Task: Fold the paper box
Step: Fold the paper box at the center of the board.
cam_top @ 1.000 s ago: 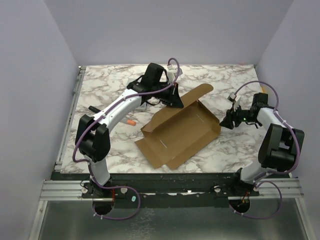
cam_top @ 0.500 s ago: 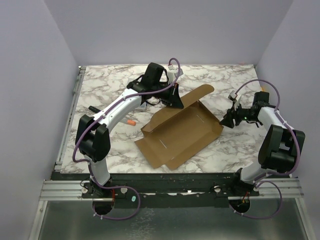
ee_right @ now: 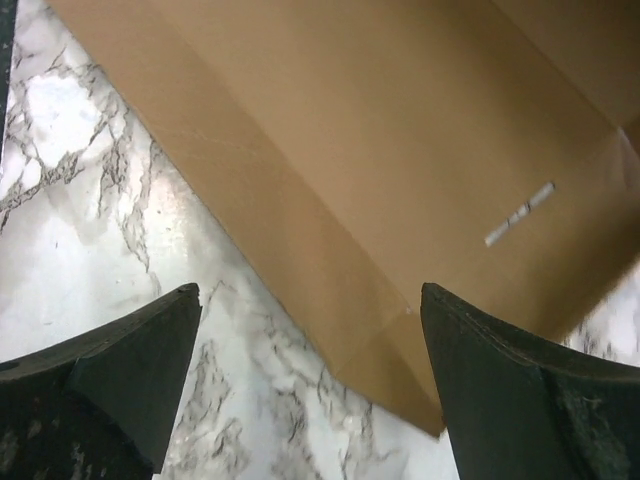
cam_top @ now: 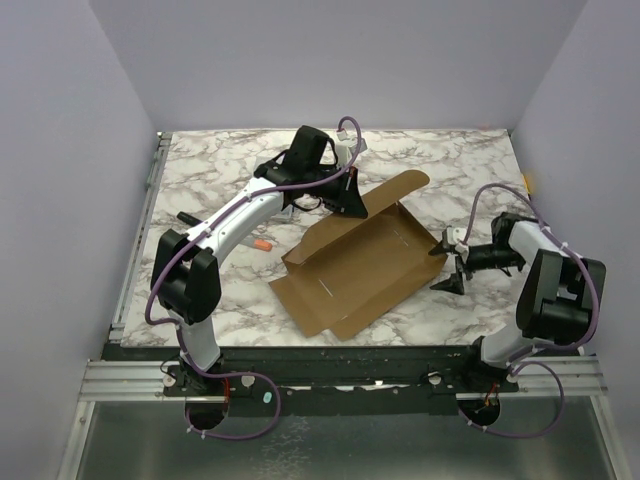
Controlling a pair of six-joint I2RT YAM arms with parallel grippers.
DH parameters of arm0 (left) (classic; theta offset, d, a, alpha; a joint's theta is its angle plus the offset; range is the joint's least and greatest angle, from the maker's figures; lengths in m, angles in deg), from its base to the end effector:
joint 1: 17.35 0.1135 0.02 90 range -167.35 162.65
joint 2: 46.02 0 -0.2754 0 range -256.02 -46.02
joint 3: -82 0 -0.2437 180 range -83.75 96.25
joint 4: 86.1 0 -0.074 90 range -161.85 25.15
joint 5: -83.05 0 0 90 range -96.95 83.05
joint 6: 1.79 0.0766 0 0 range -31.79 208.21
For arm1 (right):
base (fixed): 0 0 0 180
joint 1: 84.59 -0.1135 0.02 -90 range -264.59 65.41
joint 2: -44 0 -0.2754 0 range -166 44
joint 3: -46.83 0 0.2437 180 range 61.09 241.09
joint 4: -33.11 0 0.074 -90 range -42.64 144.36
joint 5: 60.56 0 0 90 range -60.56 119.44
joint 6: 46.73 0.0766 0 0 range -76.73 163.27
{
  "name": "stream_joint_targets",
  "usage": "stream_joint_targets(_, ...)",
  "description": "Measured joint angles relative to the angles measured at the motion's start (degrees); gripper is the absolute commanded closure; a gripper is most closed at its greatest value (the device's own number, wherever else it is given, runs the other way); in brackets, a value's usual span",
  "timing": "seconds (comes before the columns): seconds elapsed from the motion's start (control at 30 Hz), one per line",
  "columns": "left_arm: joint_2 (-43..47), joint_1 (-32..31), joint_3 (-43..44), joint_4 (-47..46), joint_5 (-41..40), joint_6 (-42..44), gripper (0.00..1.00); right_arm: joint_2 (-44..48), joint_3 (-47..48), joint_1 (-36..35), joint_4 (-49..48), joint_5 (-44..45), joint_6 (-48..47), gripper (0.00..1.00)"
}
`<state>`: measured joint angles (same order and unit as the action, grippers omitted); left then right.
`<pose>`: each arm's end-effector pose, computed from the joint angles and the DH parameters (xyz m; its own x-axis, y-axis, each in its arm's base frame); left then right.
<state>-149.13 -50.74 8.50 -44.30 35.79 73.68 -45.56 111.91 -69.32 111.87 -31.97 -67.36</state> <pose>0.3286 -0.2788 0.3152 -0.7150 0.2506 -0.6527 0.6909 0.3961 -0.6048 0.2245 0.0084 0.1802 0.0313 -0.4728 -0.8806 -0.9916 0.0959 -0.0868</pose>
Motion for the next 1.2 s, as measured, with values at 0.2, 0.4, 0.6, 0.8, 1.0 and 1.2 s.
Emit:
stream_joint_targets(0.2,0.0,0.0,-0.1,0.0,0.0,-0.2,1.0,1.1,-4.1,-8.3,-7.7,2.9,-3.5,0.1)
stream_joint_targets(0.4,1.5,0.0,-2.6,-0.5,-0.2,-0.7,1.0,1.2,-5.3,-12.8,-14.2,6.2,-2.3,0.19)
stream_joint_targets(0.6,2.7,0.0,-2.9,-0.5,-0.2,-0.9,1.0,-0.2,-5.3,-14.8,-18.5,8.9,0.3,0.33)
stream_joint_targets(0.8,2.7,0.0,-2.9,-0.6,-0.1,-0.9,1.0,-0.2,-4.4,-15.0,-19.0,9.0,3.9,0.48)
stream_joint_targets(1.0,2.7,0.0,-2.9,-0.6,-0.1,-0.9,1.0,-0.2,-1.1,-15.0,-19.2,7.2,9.4,0.55)
stream_joint_targets(1.2,2.7,0.0,-2.9,-0.7,-0.1,-0.9,1.0,-0.7,0.6,-15.0,-20.6,4.6,13.9,0.59)
